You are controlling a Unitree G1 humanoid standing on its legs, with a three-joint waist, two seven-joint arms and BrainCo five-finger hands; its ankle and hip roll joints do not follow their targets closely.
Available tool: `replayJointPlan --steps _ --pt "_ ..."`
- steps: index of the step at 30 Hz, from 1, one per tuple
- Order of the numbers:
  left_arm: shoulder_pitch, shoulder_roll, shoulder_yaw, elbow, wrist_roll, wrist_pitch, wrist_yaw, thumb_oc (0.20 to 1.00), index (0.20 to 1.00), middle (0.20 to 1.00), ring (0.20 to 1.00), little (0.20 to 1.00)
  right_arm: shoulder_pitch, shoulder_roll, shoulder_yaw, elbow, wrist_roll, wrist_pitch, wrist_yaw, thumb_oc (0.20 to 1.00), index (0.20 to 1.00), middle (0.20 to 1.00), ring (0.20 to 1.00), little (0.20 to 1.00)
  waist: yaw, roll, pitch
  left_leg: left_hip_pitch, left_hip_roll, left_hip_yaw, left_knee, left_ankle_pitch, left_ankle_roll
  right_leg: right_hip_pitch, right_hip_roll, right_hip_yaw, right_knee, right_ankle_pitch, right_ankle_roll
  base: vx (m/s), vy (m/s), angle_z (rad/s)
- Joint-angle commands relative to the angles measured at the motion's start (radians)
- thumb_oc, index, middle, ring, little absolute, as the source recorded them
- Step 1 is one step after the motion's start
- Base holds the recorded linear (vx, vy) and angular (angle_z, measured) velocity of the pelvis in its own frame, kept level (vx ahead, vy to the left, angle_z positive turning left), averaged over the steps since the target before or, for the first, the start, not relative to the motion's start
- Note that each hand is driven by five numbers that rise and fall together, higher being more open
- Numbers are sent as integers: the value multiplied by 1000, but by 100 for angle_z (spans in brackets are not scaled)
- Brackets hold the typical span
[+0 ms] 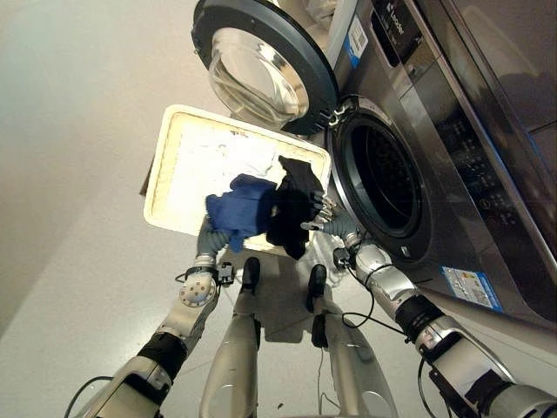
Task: Put the clothes into the washing machine.
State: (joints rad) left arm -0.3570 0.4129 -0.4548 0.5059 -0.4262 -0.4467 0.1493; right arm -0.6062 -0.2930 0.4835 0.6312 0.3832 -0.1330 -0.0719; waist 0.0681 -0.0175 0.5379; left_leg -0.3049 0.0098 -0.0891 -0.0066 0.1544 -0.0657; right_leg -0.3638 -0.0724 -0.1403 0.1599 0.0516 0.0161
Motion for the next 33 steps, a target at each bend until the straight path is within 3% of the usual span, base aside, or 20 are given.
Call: replayJointPlan --steps 1,10,12,20,21,22,23,28,29,30,31,32,33 --pt "-17 -26 -26 -115 -69 -13 -229 200 200 200 200 200 -8 -40 19 -74 -14 30 41 1000 1000 1000 1000 1000 -18 39 -18 6 -28 56 48 -65 -21 38 14 -19 -49 8 54 35 58 9" --pt "-37 15 -103 -229 -138 96 -399 200 200 200 200 200 -19 -24 70 -104 47 73 68 1000 1000 1000 1000 1000 -20 63 -18 25 -31 50 27 -54 -14 48 6 -19 -27 -7 57 12 16 2" --pt "-35 23 -119 -259 -188 130 -477 200 200 200 200 200 -14 -21 86 -119 64 107 88 1000 1000 1000 1000 1000 -25 69 -18 35 -33 54 23 -56 -11 52 0 -17 -23 -9 58 41 28 0" --pt "-28 9 -145 -305 -255 167 -538 200 200 200 200 200 1 -20 139 -137 88 187 210 1000 1000 1000 1000 1000 -37 67 -18 41 -32 67 7 -56 -4 52 3 -6 -37 -2 58 7 8 0" --pt "-34 8 -157 -306 -260 181 -539 200 200 200 200 200 1 -22 149 -141 99 188 239 743 743 743 743 743 -40 65 -18 37 -33 70 8 -55 -2 47 5 -2 -39 1 59 0 0 0" --pt "-35 7 -158 -306 -260 183 -539 200 200 200 200 200 0 -22 149 -141 101 188 242 551 551 551 551 551 -40 65 -18 37 -33 70 8 -55 -2 47 5 -2 -39 2 58 41 5 -1" --pt "-43 3 -174 -294 -249 194 -515 200 200 200 200 200 -1 -18 161 -141 142 195 260 200 200 200 200 200 -42 62 -18 38 -34 71 7 -56 -2 47 7 1 -47 7 60 32 3 -2" --pt "-52 3 -182 -257 -193 218 -371 200 200 200 200 200 11 -2 155 -137 261 208 275 200 200 200 200 200 -44 57 -18 28 -36 76 4 -52 1 35 12 4 -57 17 61 36 -4 -9" --pt "-52 2 -181 -254 -186 222 -356 244 244 244 244 244 13 0 154 -139 270 208 272 200 200 200 200 200 -44 57 -18 27 -36 76 4 -52 2 33 12 4 -57 17 61 18 -2 -14" --pt "-51 1 -176 -247 -167 228 -327 376 376 376 376 376 18 4 151 -139 287 206 268 200 200 200 200 200 -43 56 -18 23 -37 76 3 -51 2 29 11 3 -57 17 62 13 -17 -13" --pt "-50 0 -170 -240 -124 240 -256 818 818 818 818 818 27 5 144 -141 319 194 259 200 200 200 200 200 -41 55 -18 16 -37 77 4 -49 2 24 9 -1 -57 18 63 12 -20 -11" --pt "-51 2 -168 -235 -107 247 -235 1000 1000 1000 1000 1000 31 6 140 -140 328 187 256 200 200 200 200 200 -40 55 -18 14 -38 76 4 -48 2 21 9 -2 -56 19 64 11 -25 -10" --pt "-52 7 -165 -226 -71 255 -184 1000 1000 1000 1000 1000 38 9 132 -142 358 169 245 200 200 200 200 200 -39 55 -18 7 -38 75 6 -47 2 15 8 -4 -54 19 63 7 -13 -6"
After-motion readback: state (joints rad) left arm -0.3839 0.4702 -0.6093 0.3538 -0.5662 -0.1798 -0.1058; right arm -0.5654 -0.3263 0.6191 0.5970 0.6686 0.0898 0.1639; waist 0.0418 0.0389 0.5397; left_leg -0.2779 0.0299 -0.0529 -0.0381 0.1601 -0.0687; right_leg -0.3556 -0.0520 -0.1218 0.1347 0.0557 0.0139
